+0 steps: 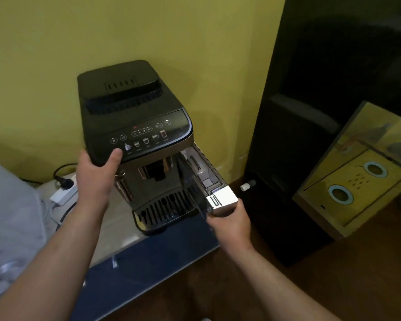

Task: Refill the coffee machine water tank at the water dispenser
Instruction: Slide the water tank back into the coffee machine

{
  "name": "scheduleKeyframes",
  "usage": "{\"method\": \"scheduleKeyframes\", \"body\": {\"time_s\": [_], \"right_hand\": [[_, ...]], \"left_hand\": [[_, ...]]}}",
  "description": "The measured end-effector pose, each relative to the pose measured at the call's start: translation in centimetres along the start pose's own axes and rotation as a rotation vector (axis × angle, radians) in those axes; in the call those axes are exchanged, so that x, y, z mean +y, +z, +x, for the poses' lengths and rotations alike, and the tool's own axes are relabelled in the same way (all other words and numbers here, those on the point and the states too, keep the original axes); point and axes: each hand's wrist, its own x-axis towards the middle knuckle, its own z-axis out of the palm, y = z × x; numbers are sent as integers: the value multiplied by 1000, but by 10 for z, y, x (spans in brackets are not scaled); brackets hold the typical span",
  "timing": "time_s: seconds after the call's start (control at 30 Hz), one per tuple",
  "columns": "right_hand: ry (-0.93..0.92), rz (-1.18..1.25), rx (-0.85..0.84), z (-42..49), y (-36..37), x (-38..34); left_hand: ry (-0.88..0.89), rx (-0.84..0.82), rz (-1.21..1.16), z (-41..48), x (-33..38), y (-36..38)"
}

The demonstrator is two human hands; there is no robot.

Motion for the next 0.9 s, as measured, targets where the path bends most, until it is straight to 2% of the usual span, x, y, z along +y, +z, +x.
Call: {"method": "scheduleKeyframes", "body": {"time_s": [0.17,0.4,0.9], "right_hand": [[-11,9,5,5,2,4],[-18,13,0,12,11,7],[-49,26,-19,29,31,-4]], "left_hand": [[47,5,-70,0,3,1],[-11,-25,-167,2,0,0],[-26,-59,-210,1,3,-3]]}}
